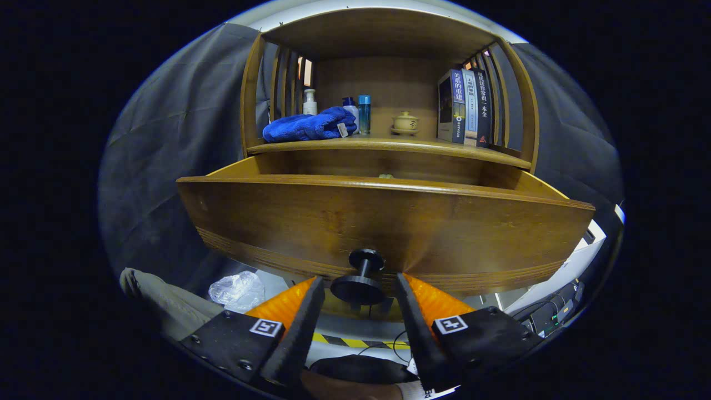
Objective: Pull open the drawer, take out the items inside it, and place them on the countertop above the cabinet.
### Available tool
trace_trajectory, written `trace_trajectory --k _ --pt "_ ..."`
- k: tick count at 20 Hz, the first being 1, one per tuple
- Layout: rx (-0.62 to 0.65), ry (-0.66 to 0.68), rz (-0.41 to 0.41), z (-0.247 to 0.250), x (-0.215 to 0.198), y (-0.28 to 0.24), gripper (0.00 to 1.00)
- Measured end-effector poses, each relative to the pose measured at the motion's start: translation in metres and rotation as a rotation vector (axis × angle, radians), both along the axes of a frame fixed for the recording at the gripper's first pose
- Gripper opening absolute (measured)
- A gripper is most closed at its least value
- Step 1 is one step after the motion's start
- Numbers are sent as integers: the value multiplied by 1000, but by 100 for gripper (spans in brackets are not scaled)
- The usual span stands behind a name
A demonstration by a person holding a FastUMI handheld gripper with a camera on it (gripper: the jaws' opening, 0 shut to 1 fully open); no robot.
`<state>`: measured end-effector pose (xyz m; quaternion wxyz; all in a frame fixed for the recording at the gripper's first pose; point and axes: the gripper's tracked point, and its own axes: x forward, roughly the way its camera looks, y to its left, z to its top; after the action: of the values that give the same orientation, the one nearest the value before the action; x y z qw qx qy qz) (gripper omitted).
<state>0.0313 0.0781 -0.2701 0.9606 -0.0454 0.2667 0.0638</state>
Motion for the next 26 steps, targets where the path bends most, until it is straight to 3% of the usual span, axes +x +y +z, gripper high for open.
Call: trace_trajectory --k 6,13,16,19,22,26 --pt "26 -67 0 49 -7 -1 92" --pt "34 -308 31 196 4 -7 91" --pt "-7 -388 28 252 26 -13 91" --pt "49 -455 67 295 58 4 91" --pt "29 -441 58 297 94 1 91" --pt "56 -279 36 244 132 4 92"
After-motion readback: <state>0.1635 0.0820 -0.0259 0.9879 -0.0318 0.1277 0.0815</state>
